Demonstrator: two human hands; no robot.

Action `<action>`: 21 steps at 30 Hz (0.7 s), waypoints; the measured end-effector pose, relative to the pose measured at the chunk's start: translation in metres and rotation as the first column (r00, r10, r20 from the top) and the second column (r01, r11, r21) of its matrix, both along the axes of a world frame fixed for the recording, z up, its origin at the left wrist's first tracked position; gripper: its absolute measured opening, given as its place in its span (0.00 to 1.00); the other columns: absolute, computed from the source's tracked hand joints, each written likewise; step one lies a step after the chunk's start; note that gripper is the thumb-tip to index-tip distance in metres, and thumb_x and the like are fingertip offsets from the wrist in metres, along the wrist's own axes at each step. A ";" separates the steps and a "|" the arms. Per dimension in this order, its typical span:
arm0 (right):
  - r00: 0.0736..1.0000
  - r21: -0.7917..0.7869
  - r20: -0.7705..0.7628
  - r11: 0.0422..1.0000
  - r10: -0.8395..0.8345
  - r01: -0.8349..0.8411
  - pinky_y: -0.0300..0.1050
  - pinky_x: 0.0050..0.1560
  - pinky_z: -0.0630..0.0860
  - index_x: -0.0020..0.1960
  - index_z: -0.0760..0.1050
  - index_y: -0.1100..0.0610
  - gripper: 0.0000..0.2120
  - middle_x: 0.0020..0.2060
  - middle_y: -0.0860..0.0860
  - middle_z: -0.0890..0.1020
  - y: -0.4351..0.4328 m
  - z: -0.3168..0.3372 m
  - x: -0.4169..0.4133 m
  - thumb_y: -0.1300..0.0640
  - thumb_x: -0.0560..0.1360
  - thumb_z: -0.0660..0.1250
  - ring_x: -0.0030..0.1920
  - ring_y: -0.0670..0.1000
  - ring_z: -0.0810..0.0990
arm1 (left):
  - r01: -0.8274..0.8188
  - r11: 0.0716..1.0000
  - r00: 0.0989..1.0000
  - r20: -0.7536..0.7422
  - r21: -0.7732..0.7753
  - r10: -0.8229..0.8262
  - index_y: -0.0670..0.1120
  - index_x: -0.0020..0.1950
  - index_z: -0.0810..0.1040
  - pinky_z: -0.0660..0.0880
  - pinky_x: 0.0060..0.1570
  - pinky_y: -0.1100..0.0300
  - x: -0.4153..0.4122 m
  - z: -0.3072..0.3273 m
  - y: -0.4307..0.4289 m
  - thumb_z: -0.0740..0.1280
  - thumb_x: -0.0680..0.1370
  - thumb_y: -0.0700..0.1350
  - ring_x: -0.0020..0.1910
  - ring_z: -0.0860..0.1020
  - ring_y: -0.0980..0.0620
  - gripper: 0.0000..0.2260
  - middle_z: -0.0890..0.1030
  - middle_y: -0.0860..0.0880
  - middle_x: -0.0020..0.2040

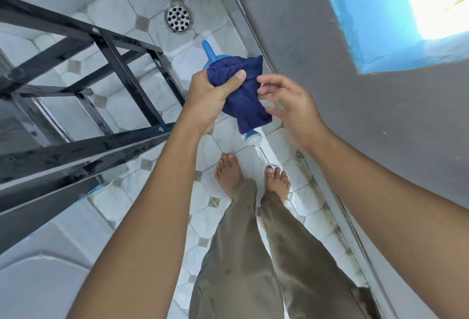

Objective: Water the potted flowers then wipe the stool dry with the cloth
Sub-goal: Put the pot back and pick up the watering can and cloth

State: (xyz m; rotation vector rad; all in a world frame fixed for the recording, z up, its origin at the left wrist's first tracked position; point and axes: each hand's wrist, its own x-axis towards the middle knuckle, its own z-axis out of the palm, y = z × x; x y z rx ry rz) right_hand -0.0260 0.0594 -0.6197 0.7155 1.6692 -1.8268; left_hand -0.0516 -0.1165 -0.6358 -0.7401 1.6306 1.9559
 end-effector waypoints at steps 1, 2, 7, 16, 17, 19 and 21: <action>1.000 0.011 0.020 1.000 -0.014 0.014 0.40 0.50 0.71 0.56 0.79 0.48 0.24 0.52 0.50 0.80 0.001 -0.006 -0.002 0.65 0.65 0.62 0.54 0.47 0.77 | 0.035 0.999 0.999 -0.020 0.008 -0.035 0.39 0.59 0.80 0.81 0.53 0.51 -0.004 0.002 -0.006 0.74 0.74 0.40 0.54 0.84 0.43 0.14 0.85 0.41 0.52; 1.000 0.031 0.022 0.999 0.008 -0.009 0.40 0.50 0.70 0.59 0.77 0.44 0.30 0.58 0.50 0.79 0.004 -0.012 -0.003 0.66 0.61 0.60 0.60 0.48 0.76 | 0.100 0.995 0.994 -0.035 -0.023 -0.101 0.39 0.59 0.81 0.81 0.52 0.52 -0.004 0.006 -0.009 0.75 0.74 0.41 0.54 0.84 0.43 0.15 0.85 0.41 0.52; 0.923 -0.067 0.061 0.925 0.379 -0.375 0.47 0.61 0.73 0.69 0.72 0.49 0.36 0.68 0.52 0.77 0.013 -0.033 -0.005 0.71 0.63 0.61 0.68 0.51 0.73 | 0.320 0.929 0.946 -0.014 0.187 -0.323 0.30 0.61 0.77 0.80 0.49 0.48 -0.006 0.018 -0.015 0.74 0.73 0.36 0.53 0.82 0.40 0.19 0.82 0.36 0.53; 0.963 -0.101 0.271 0.995 0.010 0.018 0.54 0.53 0.81 0.51 0.81 0.58 0.06 0.49 0.58 0.84 0.015 -0.042 -0.023 0.63 0.73 0.70 0.51 0.57 0.83 | -0.322 0.928 0.940 0.180 0.189 0.290 0.35 0.67 0.76 0.77 0.62 0.53 0.006 -0.034 -0.025 0.73 0.76 0.39 0.60 0.80 0.44 0.21 0.81 0.39 0.62; 0.964 -0.027 0.262 0.998 -0.053 0.062 0.52 0.48 0.83 0.51 0.80 0.57 0.08 0.49 0.58 0.84 0.009 -0.046 -0.028 0.64 0.72 0.71 0.50 0.58 0.83 | -0.328 0.937 0.932 0.198 0.117 0.302 0.36 0.66 0.77 0.79 0.58 0.56 0.010 -0.042 -0.025 0.74 0.75 0.39 0.57 0.82 0.46 0.21 0.83 0.41 0.60; 0.965 0.125 0.234 0.988 -0.119 0.092 0.45 0.33 0.81 0.54 0.78 0.55 0.13 0.50 0.58 0.84 -0.003 -0.058 -0.040 0.63 0.71 0.74 0.46 0.57 0.84 | -0.354 0.934 0.913 0.231 0.043 0.335 0.39 0.65 0.79 0.80 0.53 0.60 0.016 -0.058 -0.027 0.75 0.74 0.40 0.54 0.82 0.49 0.20 0.84 0.44 0.58; 0.976 0.235 0.172 0.968 -0.135 0.092 0.39 0.27 0.77 0.55 0.77 0.53 0.15 0.50 0.54 0.82 -0.014 -0.070 -0.053 0.59 0.71 0.76 0.43 0.55 0.83 | -0.384 0.923 0.891 0.263 -0.004 0.371 0.41 0.65 0.79 0.80 0.53 0.61 0.018 -0.077 -0.030 0.75 0.75 0.41 0.55 0.82 0.50 0.19 0.84 0.45 0.59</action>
